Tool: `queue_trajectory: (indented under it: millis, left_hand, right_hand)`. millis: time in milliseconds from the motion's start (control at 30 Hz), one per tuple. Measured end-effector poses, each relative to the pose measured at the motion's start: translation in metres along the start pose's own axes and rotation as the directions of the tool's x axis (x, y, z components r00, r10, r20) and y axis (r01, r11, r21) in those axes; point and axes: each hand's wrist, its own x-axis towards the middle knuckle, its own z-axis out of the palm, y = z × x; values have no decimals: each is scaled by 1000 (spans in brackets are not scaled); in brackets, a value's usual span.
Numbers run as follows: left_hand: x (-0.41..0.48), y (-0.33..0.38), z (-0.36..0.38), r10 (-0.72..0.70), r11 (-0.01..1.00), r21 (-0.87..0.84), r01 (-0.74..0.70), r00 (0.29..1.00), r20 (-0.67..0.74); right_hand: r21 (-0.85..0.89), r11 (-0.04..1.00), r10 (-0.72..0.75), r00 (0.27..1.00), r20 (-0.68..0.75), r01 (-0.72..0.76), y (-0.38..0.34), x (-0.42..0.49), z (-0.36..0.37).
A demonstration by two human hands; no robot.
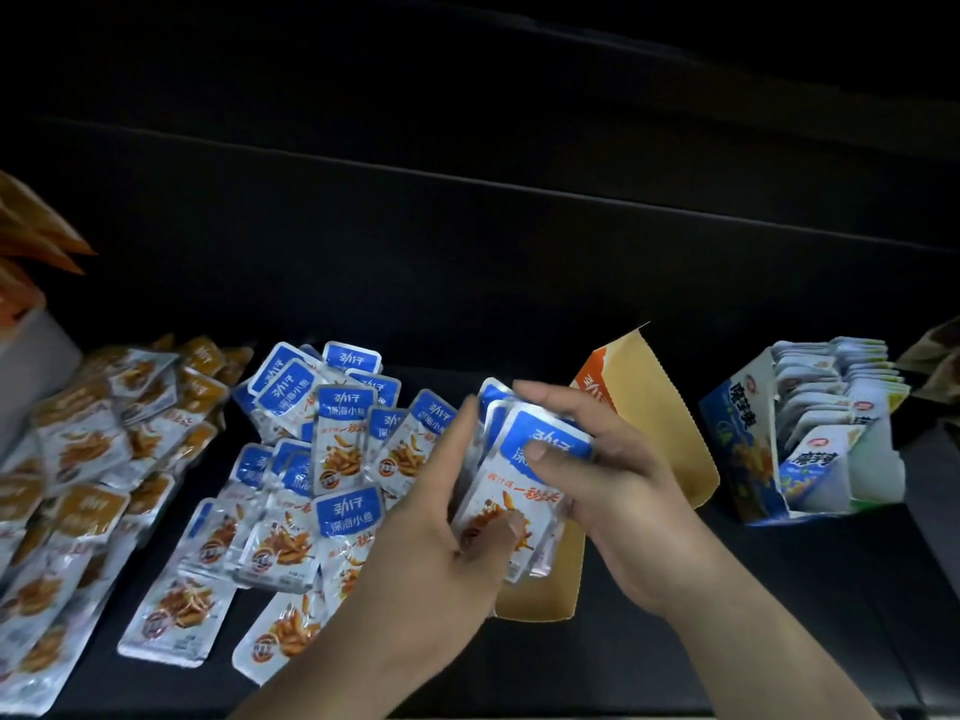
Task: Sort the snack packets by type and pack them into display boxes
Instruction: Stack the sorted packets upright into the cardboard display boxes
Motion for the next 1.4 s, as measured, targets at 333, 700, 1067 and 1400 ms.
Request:
queue_trajectory:
  millis: [333, 700, 1067, 1400]
  left_hand:
    - [-4, -11, 11, 76, 990, 121, -78, 997, 20]
    - [-9, -14, 12, 64, 982, 176, -74, 996, 61]
    - [14, -10, 13, 110, 948, 298, -110, 994, 18]
    - [36, -43, 22, 174, 839, 537, -92, 979, -104]
  right_hand:
    - [316, 945, 143, 974, -178, -81, 20, -4, 25]
    - [-45, 998, 33, 999, 33, -31, 14, -17, 15]
    - [-616, 752, -196, 972, 127, 232, 3, -14, -27]
    - [-551, 824, -212, 974, -82, 133, 36, -5, -40]
